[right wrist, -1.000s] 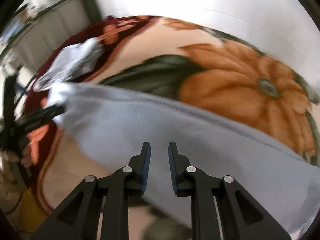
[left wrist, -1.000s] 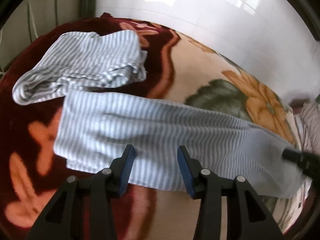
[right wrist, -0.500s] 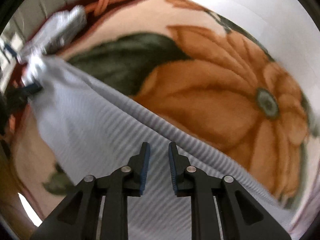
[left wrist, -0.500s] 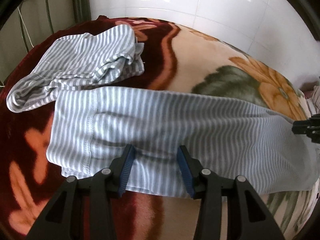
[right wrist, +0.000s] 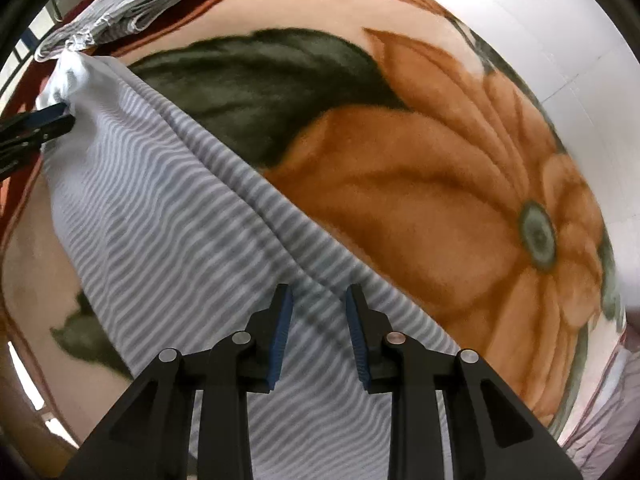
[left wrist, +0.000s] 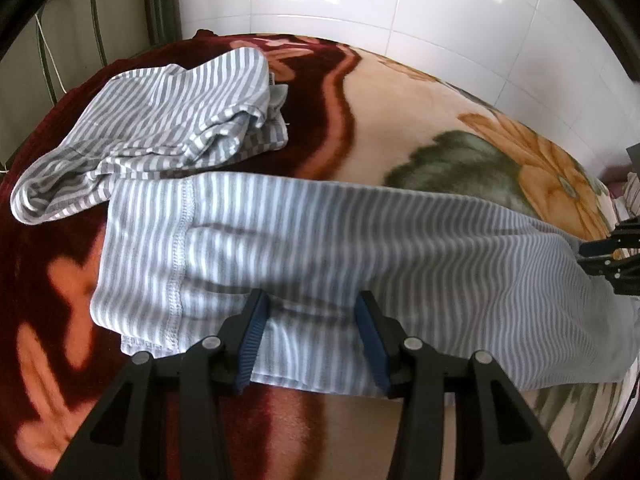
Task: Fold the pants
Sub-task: 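Raise both open tools away from the lengthwise-folded striped pants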
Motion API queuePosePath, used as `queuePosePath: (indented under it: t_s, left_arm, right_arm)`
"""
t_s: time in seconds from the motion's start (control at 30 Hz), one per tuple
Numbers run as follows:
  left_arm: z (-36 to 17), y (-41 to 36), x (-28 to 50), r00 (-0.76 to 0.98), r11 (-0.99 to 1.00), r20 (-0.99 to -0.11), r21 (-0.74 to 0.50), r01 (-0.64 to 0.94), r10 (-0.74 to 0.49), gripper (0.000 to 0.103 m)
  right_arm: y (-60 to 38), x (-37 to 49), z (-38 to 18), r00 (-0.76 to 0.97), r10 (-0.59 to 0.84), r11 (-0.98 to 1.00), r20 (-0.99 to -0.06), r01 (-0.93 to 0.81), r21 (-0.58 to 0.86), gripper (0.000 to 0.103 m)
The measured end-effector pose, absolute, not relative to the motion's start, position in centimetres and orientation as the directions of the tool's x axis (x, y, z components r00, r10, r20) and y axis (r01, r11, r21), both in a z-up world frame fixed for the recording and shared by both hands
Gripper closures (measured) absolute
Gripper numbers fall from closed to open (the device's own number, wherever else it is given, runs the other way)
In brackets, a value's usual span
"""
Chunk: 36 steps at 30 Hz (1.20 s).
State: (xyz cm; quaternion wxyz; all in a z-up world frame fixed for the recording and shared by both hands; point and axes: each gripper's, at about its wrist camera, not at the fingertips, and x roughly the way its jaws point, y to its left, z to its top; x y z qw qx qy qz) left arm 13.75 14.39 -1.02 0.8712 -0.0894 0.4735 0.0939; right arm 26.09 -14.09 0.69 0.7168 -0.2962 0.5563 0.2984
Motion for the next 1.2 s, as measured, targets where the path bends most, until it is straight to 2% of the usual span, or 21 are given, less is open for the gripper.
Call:
queuePosePath:
  t_s: [0.27, 0.3, 0.33, 0.37, 0.53, 0.67, 0.8, 0.93, 1.0, 1.03, 1.07, 1.2]
  left_arm:
    - [-1.1, 14.3, 13.7, 0.535, 0.967, -0.841, -0.058, -0.246, 0.086, 0.055]
    - [-1.1, 14.3, 13.8, 0.535, 0.968, -0.841, -0.057, -0.246, 0.087, 0.054]
    - [-1.1, 14.3, 13.7, 0.535, 0.967, -0.84, -0.058, -0.247, 0.086, 0.054]
    - [-1.1, 14.3, 13.7, 0.535, 0.967, -0.84, -0.058, -0.247, 0.086, 0.054]
    - [-1.1, 14.2, 13.8, 0.535, 0.967, -0.84, -0.057, -0.247, 0.087, 0.054]
    - [-1.2, 14.2, 13.7, 0.536, 0.968, -0.839, -0.056, -0.246, 0.088, 0.054]
    - [-1.2, 14.1, 13.7, 0.539, 0.97, -0.837, -0.042, -0.241, 0.098, 0.053]
    - [-1.3, 14.1, 13.9, 0.541, 0.969, -0.835, -0.042, -0.243, 0.099, 0.053]
    - [-1.3, 14.2, 13.9, 0.544, 0.969, -0.833, -0.046, -0.244, 0.097, 0.052]
    - [-1.2, 14.3, 13.9, 0.548, 0.969, -0.831, -0.049, -0.244, 0.096, 0.052]
    - [-1.2, 14.3, 13.9, 0.553, 0.968, -0.828, -0.053, -0.244, 0.094, 0.052]
    - [-0.6, 14.2, 13.4, 0.567, 0.97, -0.819, -0.059, -0.234, 0.087, 0.052]
  right_arm:
    - [-14.1, 26.4, -0.2, 0.177, 0.063, 0.599, -0.982, -0.794, -0.105, 0.075]
    - [-13.9, 26.4, -0.3, 0.17, 0.059, 0.591, -0.984, -0.8, -0.103, 0.078]
    - [-13.6, 26.6, -0.4, 0.164, 0.058, 0.586, -0.985, -0.804, -0.099, 0.091]
    - [-13.4, 26.6, -0.2, 0.147, 0.071, 0.581, -0.987, -0.81, -0.079, 0.096]
    - [-13.8, 24.5, 2.0, 0.25, 0.107, 0.55, -0.962, -0.821, -0.152, 0.099]
    - [-15.7, 24.7, 5.0, 0.399, 0.19, 0.654, -0.897, -0.733, -0.187, 0.099]
    - [-15.5, 26.2, 1.8, 0.413, 0.142, 0.69, -0.9, -0.693, -0.209, 0.099]
    - [-14.5, 25.9, -0.3, 0.447, 0.083, 0.725, -0.891, -0.64, -0.253, 0.095]
    - [-15.5, 25.5, 0.9, 0.478, 0.1, 0.78, -0.873, -0.582, -0.23, 0.085]
    - [-16.8, 25.1, 1.9, 0.506, 0.112, 0.823, -0.855, -0.53, -0.206, 0.074]
    - [-18.0, 24.6, 2.9, 0.527, 0.118, 0.859, -0.842, -0.479, -0.18, 0.068]
    - [-23.3, 20.3, 5.7, 0.535, 0.157, 0.935, -0.83, -0.351, -0.049, 0.067]
